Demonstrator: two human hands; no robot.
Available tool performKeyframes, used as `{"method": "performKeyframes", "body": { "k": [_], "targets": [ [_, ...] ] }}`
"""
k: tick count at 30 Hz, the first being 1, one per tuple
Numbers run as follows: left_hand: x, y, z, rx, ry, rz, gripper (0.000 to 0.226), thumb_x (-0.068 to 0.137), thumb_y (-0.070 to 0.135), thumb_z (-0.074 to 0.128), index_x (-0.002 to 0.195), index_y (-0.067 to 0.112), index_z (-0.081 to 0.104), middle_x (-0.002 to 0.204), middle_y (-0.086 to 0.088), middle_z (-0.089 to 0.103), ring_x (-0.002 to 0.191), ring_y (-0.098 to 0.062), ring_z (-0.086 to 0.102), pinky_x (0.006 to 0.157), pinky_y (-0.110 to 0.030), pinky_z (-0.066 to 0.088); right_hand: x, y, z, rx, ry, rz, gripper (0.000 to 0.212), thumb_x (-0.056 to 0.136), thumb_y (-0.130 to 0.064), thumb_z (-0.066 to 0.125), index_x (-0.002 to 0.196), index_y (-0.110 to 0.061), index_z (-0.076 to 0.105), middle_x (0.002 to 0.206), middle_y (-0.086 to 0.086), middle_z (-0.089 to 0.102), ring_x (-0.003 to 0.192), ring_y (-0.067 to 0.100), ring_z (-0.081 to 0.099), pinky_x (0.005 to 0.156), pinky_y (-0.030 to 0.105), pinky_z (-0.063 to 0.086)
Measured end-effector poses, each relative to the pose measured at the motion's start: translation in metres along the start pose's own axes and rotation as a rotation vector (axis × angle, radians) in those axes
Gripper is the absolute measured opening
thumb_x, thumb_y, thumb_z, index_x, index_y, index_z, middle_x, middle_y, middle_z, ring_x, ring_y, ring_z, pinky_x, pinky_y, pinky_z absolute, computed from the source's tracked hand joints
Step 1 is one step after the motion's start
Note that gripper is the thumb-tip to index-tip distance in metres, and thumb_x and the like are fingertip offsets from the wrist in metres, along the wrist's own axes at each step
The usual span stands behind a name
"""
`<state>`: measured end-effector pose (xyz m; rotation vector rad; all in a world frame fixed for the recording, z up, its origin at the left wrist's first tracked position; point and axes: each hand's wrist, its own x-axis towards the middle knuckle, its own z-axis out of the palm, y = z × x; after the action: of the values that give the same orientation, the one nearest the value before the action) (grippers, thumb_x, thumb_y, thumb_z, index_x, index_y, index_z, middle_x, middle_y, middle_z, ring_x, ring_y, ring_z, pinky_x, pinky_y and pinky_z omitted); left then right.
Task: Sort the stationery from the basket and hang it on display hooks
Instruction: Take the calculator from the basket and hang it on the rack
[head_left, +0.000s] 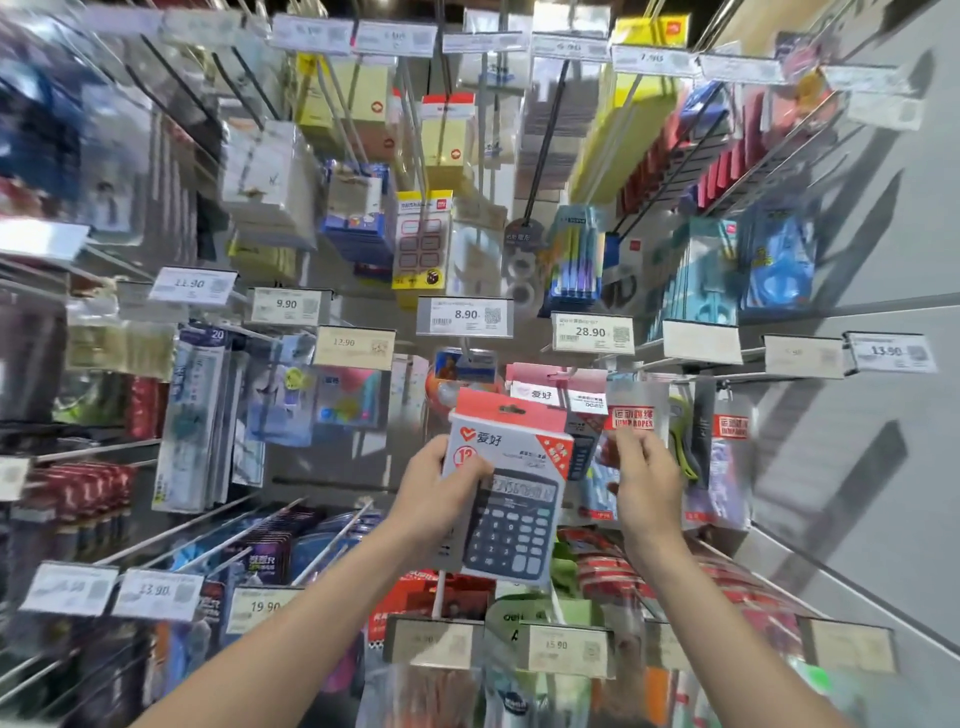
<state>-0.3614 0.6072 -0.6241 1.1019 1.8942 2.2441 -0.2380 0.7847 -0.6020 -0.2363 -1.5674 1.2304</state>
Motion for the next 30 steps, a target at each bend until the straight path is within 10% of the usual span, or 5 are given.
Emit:
{"method": "performKeyframes", "body": {
  "k": [4,9,15,23,30],
  "targets": [
    [0.012,0.011,0.037,-0.078,-0.041,0.005,0.024,0.09,0.018,0.068,0.112,0.008,0.067,0.105,-0.009,0.078,0.096,-0.025,0.075,0.082,-0.04,0.06,-0.012,-0.011,-0.004,0.136,-0.283,0.062,0.033,0.096,-0.039,0.064,0.119,-0.017,0.059,0.107,-0.002,0.071,0.094,0.009,0.071,0.073,0.027,0.057],
    [0.03,0.023,0.053,-0.036,-0.041,0.071,0.022,0.091,0.026,0.073,0.109,0.015,0.072,0.095,0.005,0.08,0.089,-0.01,0.075,0.073,-0.023,0.058,0.005,-0.023,-0.005,0.114,-0.178,0.001,0.027,0.094,-0.023,0.072,0.117,-0.02,0.057,0.114,0.007,0.068,0.099,0.017,0.071,0.078,0.029,0.061],
    [0.039,0.031,0.049,-0.009,-0.086,0.058,0.054,0.074,0.052,0.078,0.113,0.015,0.071,0.105,-0.001,0.079,0.097,-0.023,0.076,0.089,-0.047,0.061,0.008,-0.023,-0.001,0.123,-0.138,-0.053,0.017,0.095,-0.019,0.07,0.108,-0.021,0.059,0.107,0.005,0.069,0.092,0.015,0.069,0.073,0.024,0.06],
    [0.041,0.034,0.061,0.126,-0.056,-0.001,0.033,0.095,0.039,0.071,0.114,0.012,0.067,0.102,0.003,0.076,0.089,-0.015,0.073,0.06,-0.016,0.051,0.015,-0.01,0.005,0.086,-0.029,-0.013,0.023,0.097,-0.024,0.069,0.116,-0.012,0.064,0.106,0.011,0.074,0.094,0.029,0.073,0.08,0.047,0.062],
    [0.055,0.027,0.052,0.362,0.009,-0.024,0.05,0.083,0.057,0.077,0.113,0.019,0.063,0.109,0.006,0.073,0.099,-0.014,0.068,0.09,-0.038,0.058,0.033,-0.005,0.008,-0.149,-0.109,0.116,0.047,0.091,-0.043,0.068,0.13,-0.017,0.058,0.12,0.004,0.07,0.103,0.023,0.07,0.091,0.051,0.059]
  ]
}}
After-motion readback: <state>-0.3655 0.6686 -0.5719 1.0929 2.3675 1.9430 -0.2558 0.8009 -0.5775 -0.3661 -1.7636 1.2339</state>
